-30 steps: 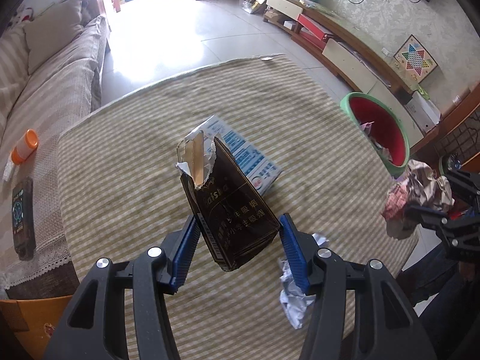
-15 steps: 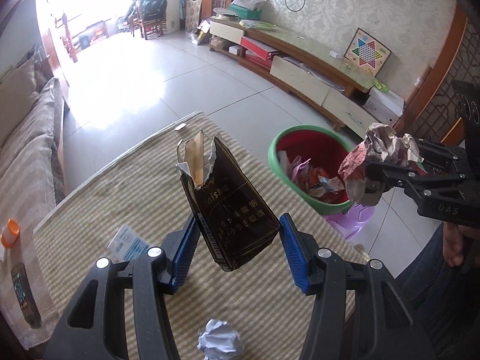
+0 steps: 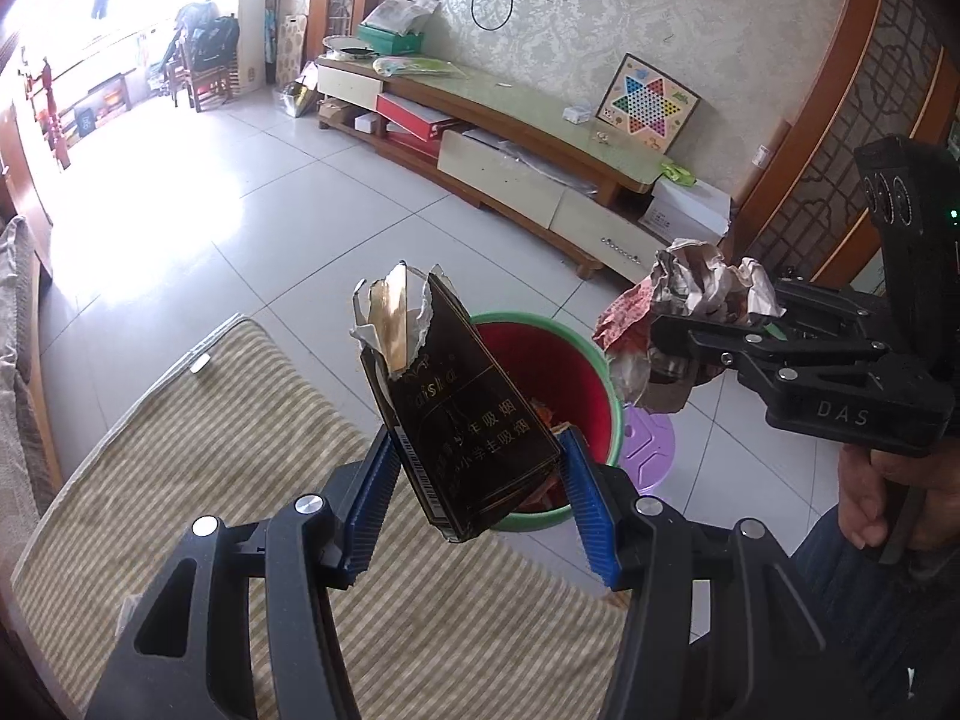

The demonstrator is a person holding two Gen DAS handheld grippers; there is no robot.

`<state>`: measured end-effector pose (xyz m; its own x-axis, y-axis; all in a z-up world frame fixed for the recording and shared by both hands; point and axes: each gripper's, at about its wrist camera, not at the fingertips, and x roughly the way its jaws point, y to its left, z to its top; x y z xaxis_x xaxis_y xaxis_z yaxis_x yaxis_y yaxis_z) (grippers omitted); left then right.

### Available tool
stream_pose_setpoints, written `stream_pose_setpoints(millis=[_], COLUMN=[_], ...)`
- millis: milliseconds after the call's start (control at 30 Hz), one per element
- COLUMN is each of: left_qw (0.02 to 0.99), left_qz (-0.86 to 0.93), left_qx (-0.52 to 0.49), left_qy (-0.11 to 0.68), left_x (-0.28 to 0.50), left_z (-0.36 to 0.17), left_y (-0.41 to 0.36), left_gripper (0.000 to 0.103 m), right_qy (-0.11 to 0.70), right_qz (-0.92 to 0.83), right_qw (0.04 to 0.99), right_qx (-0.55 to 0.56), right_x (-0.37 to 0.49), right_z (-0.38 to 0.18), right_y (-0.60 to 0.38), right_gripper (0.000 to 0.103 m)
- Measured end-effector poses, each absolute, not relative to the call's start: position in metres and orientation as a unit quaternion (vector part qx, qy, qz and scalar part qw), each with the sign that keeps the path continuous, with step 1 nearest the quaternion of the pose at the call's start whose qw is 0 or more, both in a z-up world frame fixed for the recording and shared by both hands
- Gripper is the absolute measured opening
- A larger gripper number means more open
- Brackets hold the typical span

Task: Collect trash
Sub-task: 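Carry the paper wrapper and brown carton over the red bin and open both tools, then move both tools back over the table toward the foil and white carton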

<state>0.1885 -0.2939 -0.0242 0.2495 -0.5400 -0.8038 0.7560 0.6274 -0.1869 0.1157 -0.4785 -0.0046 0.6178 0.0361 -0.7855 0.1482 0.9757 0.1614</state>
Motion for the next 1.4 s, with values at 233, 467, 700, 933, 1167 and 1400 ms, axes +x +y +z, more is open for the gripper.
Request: stream_pose_setpoints(millis=[233,467,700,933,1167,1400], left_qw=[0.768,0.758,0.754,0.758,0.773,0.792], left_qz=[-0.426,-0.427,-0.428,-0.425,-0.400,-0.380], left_qx=[0.124,0.126,0.125,0.137,0.120,0.098], left_qy=[0.463,0.477,0.483,0.474,0.477,0.468], left_x=[0.187,0.192,0.193,0.184,0.186,0.184], left_z=[-0.043,-0.058,-0.065,-0.063,-0.061,-0.043], left_y=[-0.339,-0.366,-0.379,-0.382,-0.354,-0.308], left_gripper=[0.052,0.052,0.055,0.072,0.084,0.085], right_qy=[0.448,0.462,0.471,0.473,0.459,0.453], right_qz=[-0.059,-0.087,-0.105,-0.109,-0.111,-0.092], right_qw=[0.881,0.868,0.863,0.864,0.872,0.879], right_qx=[0.142,0.159,0.153,0.135,0.129,0.116], right_x=[0.134,0.145,0.153,0.155,0.153,0.156], right_z=[-0.019,-0.033,-0.043,-0.042,-0.033,-0.027], right_y=[-0.512,-0.531,-0.534,-0.531,-0.527,-0.510], right_gripper=[0.046,0.046,0.046,0.060,0.084,0.087])
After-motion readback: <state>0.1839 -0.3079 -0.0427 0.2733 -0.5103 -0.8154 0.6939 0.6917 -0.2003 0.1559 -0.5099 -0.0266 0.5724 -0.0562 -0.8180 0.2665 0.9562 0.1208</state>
